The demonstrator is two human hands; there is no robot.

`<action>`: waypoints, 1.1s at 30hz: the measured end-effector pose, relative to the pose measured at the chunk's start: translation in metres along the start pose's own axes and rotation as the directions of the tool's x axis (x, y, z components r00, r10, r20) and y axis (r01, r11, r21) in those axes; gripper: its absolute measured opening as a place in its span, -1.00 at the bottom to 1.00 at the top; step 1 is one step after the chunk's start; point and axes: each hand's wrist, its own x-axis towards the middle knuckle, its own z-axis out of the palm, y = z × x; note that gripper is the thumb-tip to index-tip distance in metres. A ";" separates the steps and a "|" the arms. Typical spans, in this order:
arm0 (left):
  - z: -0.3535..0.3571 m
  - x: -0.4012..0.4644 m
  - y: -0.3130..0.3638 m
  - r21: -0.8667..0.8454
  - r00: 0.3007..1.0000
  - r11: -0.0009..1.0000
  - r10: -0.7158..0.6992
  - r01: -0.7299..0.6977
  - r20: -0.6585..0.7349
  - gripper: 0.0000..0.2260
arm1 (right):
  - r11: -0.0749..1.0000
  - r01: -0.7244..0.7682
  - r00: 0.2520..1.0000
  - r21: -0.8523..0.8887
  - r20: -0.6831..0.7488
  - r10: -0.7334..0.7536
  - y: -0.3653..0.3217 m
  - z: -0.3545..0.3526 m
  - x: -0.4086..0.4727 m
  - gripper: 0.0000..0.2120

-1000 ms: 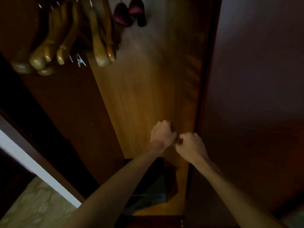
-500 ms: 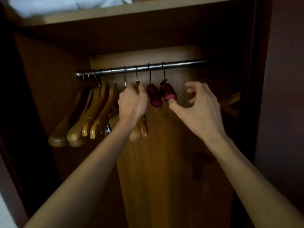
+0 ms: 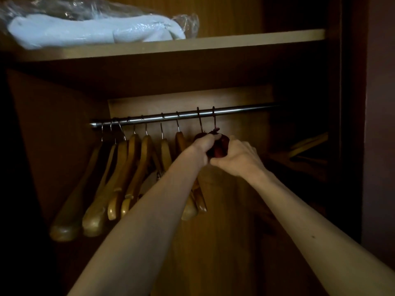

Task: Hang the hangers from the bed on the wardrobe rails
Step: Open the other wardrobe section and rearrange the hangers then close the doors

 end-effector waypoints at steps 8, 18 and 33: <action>0.014 0.026 0.039 -0.013 0.997 0.999 -0.043 0.044 0.071 -0.88 | 0.998 -0.034 0.998 -0.056 -0.050 0.031 -0.017 -0.029 0.043 -0.62; 0.056 0.025 -0.034 -0.057 0.990 0.991 -0.118 0.123 0.075 -0.76 | 0.993 -0.001 1.000 -0.121 0.027 0.004 0.042 -0.027 -0.017 -0.60; -0.003 -0.106 -0.225 -0.026 0.951 0.962 -0.263 0.271 0.161 -0.52 | 0.935 -0.130 0.844 0.330 0.531 -0.070 0.182 0.023 -0.135 -0.29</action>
